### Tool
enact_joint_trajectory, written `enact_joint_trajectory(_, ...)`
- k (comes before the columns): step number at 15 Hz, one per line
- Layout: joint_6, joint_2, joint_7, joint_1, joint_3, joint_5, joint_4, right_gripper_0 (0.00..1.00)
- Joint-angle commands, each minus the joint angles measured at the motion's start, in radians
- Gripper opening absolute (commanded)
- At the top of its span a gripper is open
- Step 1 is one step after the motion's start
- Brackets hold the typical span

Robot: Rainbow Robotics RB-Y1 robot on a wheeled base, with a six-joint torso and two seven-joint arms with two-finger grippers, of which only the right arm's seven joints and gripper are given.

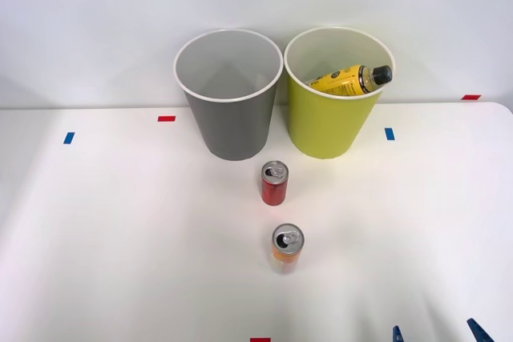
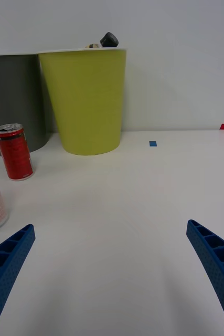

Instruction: Put cans in the gray bin, plastic bottles in the light green bin

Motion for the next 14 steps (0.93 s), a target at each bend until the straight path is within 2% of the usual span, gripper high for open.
enact_joint_trajectory(1, 0.000, 0.000, 0.000, 0.000, 0.000, 0.000, 0.000, 1.00)
enact_joint_trajectory(12, 0.000, 0.000, 0.000, 0.000, 0.000, 0.000, 0.000, 1.00)
enact_joint_trajectory(14, 0.020, -0.003, -0.005, -0.026, 0.002, 0.012, 0.049, 1.00)
